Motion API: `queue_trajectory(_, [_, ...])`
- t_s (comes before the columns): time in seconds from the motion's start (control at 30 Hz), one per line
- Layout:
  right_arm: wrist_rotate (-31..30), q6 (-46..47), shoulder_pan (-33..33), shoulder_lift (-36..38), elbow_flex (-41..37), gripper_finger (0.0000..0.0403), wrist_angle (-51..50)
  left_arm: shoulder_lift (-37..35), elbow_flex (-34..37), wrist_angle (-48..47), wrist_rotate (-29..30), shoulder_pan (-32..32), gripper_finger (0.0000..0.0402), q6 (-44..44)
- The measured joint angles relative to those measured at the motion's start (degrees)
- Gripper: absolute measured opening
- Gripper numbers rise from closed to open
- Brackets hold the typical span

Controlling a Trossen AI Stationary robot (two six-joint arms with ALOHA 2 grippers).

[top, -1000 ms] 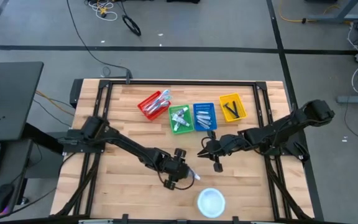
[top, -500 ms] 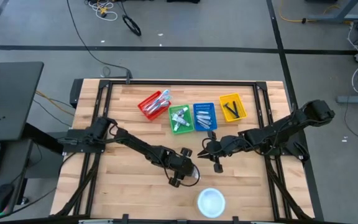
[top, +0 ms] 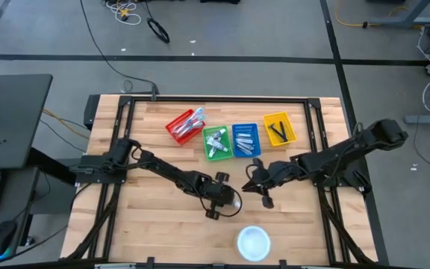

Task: Pick & Place Travel size toiletries
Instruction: Put the white toothpaste into the green bin

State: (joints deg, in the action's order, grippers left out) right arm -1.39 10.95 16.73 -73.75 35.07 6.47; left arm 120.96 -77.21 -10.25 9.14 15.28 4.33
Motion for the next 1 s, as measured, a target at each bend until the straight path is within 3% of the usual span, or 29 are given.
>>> queue_trajectory(0.27, [-3.54, 0.66, 0.88, 11.66, 0.00, 0.0045, -7.73, -6.78, 0.21, -11.94, 13.52, -1.77, 0.0050, -0.81])
queue_trajectory(0.37, [-4.66, 0.65, 1.61, 14.43, 0.02, 0.0045, -7.54, -9.40, 0.20, -16.37, 17.17, -4.98, 0.0050, -2.61])
queue_trajectory(0.57, [-4.61, 0.65, 2.43, 15.76, 0.02, 0.0045, -7.68, -13.21, 0.07, -16.45, 21.19, -12.39, 0.0050, -3.97])
queue_trajectory(0.63, [-4.59, 0.65, 2.43, 15.34, 0.02, 0.0045, -7.62, -13.08, 0.08, -16.97, 20.84, -15.02, 0.0050, -3.76])
queue_trajectory(0.8, [-4.68, 0.75, 2.43, 15.25, 0.02, 0.0045, -7.96, -13.06, 1.53, -16.95, 11.70, -21.32, 0.0050, -3.53])
queue_trajectory(1.0, [-7.05, 1.33, 2.32, 15.22, 0.02, 0.0045, -7.16, -13.02, 2.69, -15.56, 6.48, -24.76, 0.0060, -3.05])
